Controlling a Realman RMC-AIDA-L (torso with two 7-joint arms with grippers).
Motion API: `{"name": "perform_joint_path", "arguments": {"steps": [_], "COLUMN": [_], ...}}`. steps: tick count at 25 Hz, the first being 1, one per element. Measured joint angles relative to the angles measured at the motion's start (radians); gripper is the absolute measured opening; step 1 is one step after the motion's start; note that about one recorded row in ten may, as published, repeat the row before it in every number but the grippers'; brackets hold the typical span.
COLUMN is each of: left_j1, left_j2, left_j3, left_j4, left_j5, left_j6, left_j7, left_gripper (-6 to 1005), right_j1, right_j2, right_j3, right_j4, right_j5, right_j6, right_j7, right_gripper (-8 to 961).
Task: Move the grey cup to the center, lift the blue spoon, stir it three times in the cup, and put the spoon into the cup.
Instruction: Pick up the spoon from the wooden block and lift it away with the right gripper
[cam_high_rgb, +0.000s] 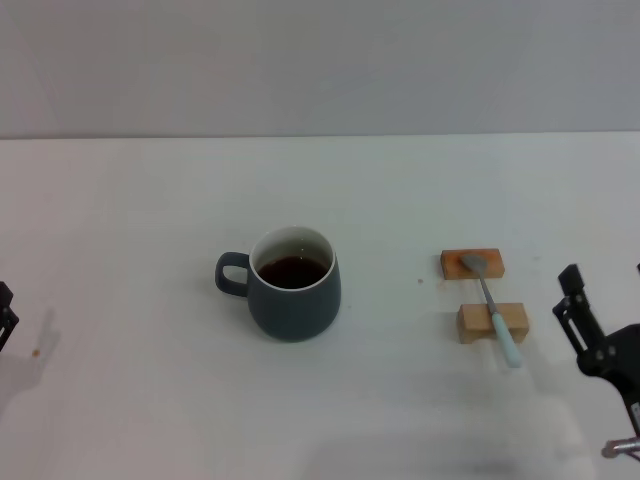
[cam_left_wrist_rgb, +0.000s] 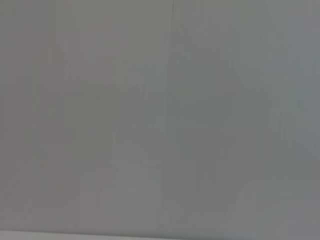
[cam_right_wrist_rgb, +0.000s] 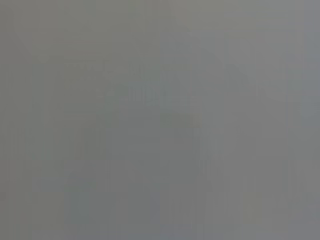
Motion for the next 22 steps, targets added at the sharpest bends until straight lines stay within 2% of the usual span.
{"name": "perform_joint_path", "arguments": {"steps": [3,22], "left_j1": [-0.001,-0.007], "left_j2": [0.000,0.002], "left_j3": [0.001,0.000], "left_j4": [0.008,0.025], "left_j5": [0.001,0.001], "left_j6": [0.000,-0.008], "left_j7": [0.007,0.007], "left_gripper": [859,859], "right_j1": [-0.011,-0.007], "right_j2": [0.000,0.000], "right_j3": [-0.005,-0.025], "right_j4": [0.012,0.008], "right_j5": [0.000,0.000], "right_j6": [0.033,0.194], "right_j7": [0.000,0.074], "right_gripper": [827,828]}}
